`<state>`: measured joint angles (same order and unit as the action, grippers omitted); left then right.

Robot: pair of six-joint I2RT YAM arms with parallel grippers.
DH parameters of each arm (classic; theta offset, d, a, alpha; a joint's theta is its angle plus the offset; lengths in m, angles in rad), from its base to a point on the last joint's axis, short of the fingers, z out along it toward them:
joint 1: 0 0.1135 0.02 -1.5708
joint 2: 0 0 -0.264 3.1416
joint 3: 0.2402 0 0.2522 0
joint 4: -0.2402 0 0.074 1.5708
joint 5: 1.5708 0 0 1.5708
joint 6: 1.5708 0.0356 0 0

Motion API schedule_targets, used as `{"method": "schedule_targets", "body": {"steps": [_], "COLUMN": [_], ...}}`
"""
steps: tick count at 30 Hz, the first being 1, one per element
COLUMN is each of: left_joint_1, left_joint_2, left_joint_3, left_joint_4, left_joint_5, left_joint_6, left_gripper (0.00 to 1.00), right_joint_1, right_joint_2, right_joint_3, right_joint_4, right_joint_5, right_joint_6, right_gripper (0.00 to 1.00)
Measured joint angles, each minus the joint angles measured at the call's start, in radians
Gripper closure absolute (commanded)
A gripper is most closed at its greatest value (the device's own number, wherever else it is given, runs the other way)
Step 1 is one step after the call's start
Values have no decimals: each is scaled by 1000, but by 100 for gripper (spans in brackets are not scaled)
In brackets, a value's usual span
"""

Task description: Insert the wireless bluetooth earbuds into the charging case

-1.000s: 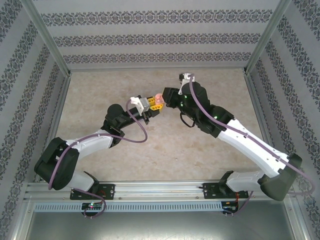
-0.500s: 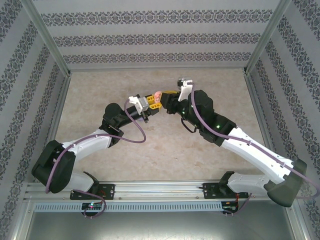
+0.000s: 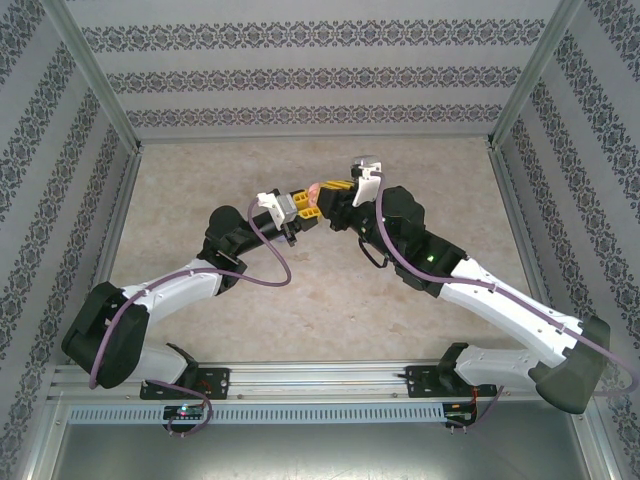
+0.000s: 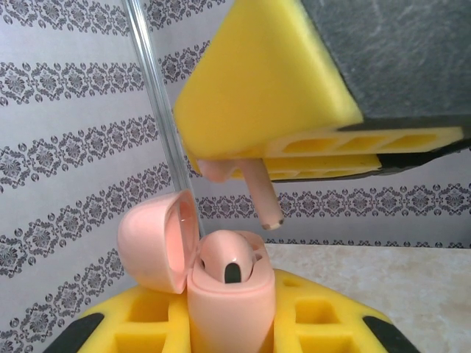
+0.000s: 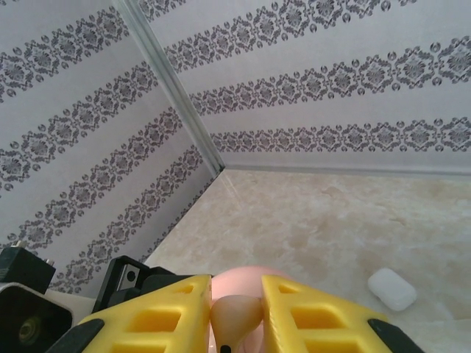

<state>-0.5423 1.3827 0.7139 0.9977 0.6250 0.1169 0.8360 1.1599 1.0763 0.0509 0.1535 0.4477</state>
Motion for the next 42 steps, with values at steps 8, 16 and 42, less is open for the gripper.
{"method": "schedule_targets", "body": {"steps": [8,16,42], "left_joint_1": [-1,-2,-6], "left_joint_2": [-3,-13,-13], "left_joint_3": [0,0,0], "left_joint_4": [-1,-1,-45], "left_joint_5": [1,4,-16], "left_joint_6": [0,0,0], "left_gripper": [100,100,100], "right_joint_1": [0,-1,-16], "right_joint_2": [-2,0,26], "right_joint_3": [-6,-6,-38], "right_joint_4": [6,6,47], "right_joint_5": [34,40,33], "right_joint_6": [-6,-6,28], "right_gripper": [75,75,76]}}
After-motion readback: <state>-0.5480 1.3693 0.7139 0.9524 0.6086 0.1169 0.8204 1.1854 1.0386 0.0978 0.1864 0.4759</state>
